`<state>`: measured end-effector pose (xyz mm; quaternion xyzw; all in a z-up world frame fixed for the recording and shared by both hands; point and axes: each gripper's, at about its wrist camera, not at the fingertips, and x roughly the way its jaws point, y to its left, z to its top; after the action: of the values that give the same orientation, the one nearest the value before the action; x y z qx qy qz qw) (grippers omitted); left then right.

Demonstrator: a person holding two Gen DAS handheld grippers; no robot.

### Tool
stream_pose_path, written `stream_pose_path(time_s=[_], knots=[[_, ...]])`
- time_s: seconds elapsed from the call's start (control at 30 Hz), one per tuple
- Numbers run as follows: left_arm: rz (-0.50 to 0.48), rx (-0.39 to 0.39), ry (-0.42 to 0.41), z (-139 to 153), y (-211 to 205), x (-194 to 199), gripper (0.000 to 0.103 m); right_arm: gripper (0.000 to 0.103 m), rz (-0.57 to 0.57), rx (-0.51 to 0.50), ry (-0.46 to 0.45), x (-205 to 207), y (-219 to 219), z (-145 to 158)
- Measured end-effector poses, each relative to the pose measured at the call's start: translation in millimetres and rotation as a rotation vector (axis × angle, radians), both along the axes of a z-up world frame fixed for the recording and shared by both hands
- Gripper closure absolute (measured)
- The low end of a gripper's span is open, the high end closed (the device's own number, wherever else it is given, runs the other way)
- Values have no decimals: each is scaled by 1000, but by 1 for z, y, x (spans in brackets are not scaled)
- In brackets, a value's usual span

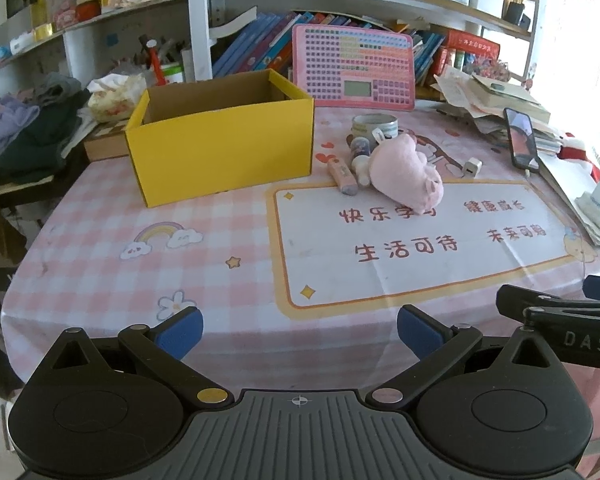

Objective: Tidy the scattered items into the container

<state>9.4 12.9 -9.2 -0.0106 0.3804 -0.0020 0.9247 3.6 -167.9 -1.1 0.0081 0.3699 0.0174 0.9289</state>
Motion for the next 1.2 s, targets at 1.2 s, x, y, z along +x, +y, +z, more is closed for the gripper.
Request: stream_pose_path(time_s=[1.2], knots=[[19,-19,86,-25,-44,124,0,0,90,-3,123,147,-40,-29]])
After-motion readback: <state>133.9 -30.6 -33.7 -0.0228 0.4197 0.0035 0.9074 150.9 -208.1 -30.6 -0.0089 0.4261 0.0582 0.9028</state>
